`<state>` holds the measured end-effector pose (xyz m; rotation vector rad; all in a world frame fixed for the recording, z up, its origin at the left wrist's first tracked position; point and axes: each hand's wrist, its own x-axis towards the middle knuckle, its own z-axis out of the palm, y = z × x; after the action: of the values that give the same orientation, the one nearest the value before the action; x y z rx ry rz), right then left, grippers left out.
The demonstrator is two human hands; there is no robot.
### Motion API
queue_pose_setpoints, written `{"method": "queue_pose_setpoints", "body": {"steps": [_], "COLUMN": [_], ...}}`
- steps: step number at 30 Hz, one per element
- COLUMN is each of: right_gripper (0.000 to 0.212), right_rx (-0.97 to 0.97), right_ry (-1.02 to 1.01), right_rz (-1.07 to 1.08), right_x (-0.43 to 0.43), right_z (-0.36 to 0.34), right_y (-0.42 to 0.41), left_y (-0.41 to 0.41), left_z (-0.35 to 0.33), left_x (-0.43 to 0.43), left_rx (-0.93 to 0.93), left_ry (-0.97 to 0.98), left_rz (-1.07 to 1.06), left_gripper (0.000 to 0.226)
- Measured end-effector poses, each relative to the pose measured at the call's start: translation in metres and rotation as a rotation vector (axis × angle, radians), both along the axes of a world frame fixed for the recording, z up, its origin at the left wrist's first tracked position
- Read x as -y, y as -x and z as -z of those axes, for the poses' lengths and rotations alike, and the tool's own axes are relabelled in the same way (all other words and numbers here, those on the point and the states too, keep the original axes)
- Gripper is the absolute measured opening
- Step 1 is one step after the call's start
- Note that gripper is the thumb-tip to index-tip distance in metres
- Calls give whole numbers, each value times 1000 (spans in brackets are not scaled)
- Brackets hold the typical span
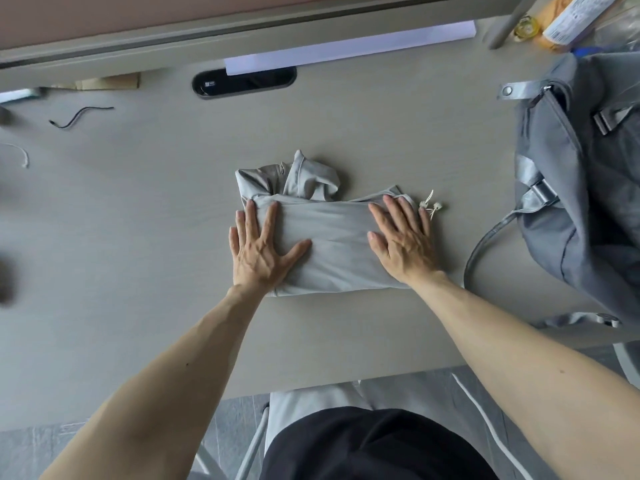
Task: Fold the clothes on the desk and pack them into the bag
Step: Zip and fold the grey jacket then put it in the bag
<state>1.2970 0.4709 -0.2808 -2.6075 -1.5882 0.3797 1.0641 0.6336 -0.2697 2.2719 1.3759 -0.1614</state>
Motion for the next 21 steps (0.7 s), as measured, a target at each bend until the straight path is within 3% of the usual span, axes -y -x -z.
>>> {"method": "queue_pose_setpoints", "body": {"steps": [3, 5, 8, 12, 15, 19, 21], "right_gripper": [63, 63, 68, 86, 92, 107, 82], "right_rx": [-139, -220, -236, -570, -695, -848, -961], "right_ry": [-7, -151, -179, -7, -37, -39, -69], "right_rz": [50, 219, 608, 963, 1057, 1073, 1096], "right_x": [-3, 2, 16, 20, 18, 21, 19], "right_z": [-10, -21, -44, -56, -60, -44, -54], "right_y": [-1, 0, 6, 7, 4, 2, 13], "left_y": [1, 5, 10, 13, 12, 12, 11], "left_z": [-10, -22, -39, -41, -40, -37, -36], "left_x": [-3, -7, -13, -21, -25, -29, -29], "left_rx": [99, 207, 268, 249, 362, 510, 536], "left_ry": [51, 90, 257, 530, 656, 875, 933], "left_rz": [-80, -226, -437, -538, -541, -465, -417], "left_gripper": [112, 116, 104, 81, 69, 72, 68]}}
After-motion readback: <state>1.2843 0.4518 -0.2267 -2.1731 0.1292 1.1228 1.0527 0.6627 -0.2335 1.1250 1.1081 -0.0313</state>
